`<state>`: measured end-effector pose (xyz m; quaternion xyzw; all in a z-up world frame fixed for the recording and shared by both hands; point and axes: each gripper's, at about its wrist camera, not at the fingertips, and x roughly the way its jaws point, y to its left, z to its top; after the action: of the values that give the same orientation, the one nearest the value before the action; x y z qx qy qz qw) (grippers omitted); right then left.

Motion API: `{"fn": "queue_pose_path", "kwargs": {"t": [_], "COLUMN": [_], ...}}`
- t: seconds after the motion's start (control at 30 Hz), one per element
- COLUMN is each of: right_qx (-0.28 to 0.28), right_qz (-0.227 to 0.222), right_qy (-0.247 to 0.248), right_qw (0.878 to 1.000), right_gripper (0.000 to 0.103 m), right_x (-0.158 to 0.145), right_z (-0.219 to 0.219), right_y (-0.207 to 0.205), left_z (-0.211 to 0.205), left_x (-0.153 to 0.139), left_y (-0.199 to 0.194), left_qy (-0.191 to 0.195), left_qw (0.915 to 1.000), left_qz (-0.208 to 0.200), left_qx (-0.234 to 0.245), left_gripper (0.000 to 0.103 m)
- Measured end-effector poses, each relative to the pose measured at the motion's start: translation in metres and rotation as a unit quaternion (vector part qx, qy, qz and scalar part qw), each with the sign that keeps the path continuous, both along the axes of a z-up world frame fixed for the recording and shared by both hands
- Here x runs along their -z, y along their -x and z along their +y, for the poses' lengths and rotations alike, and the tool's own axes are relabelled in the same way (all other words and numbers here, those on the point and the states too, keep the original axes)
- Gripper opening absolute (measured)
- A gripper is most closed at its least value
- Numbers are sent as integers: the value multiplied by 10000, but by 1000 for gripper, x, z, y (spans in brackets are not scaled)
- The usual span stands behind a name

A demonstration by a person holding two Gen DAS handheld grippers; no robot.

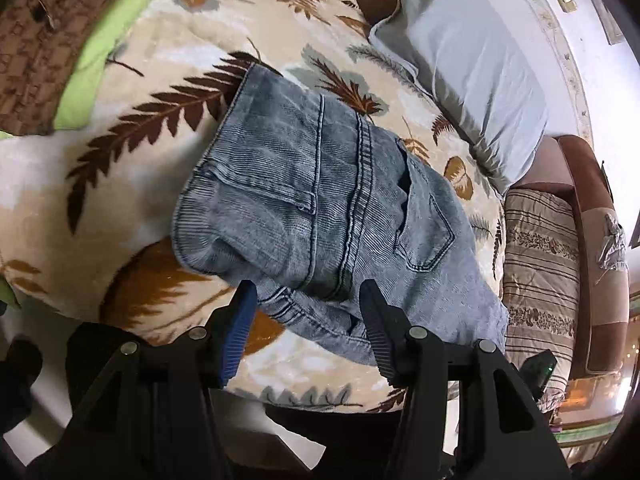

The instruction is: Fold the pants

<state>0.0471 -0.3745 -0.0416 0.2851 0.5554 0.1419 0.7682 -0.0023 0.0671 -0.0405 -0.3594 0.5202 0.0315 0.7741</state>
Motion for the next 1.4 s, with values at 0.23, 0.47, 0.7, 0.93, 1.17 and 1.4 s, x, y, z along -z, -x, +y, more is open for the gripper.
{"fn": "queue_pose_path", "kwargs": {"t": [0.23, 0.47, 0.7, 0.93, 1.17, 1.4], "right_qx": [210, 636, 495, 188, 81, 44], "right_qz": [335, 391, 444, -46, 263, 512], "right_qy": [-398, -629, -332, -271, -141, 162], "right_qw": [9984, 9952, 9972, 9994, 9995, 9985], "right_gripper": [55, 46, 3, 3, 3, 3], "right_x": [22, 29, 23, -17, 0, 24], "right_z": [20, 24, 37, 42, 37, 41], "right_y": [1, -5, -8, 5, 25, 23], "left_z": [-2, -7, -3, -13, -13, -14], "left_x": [17, 18, 15, -11, 5, 23], "left_y": [-14, -30, -35, -19, -6, -7], "left_qy": [298, 181, 248, -108, -240, -238], "left_qw": [9994, 9998, 9996, 9992, 9987, 9983], "left_qz": [169, 119, 100, -189, -27, 166], "left_qx": [4, 56, 92, 349, 446, 502], "left_gripper": [52, 51, 17, 11, 11, 12]}}
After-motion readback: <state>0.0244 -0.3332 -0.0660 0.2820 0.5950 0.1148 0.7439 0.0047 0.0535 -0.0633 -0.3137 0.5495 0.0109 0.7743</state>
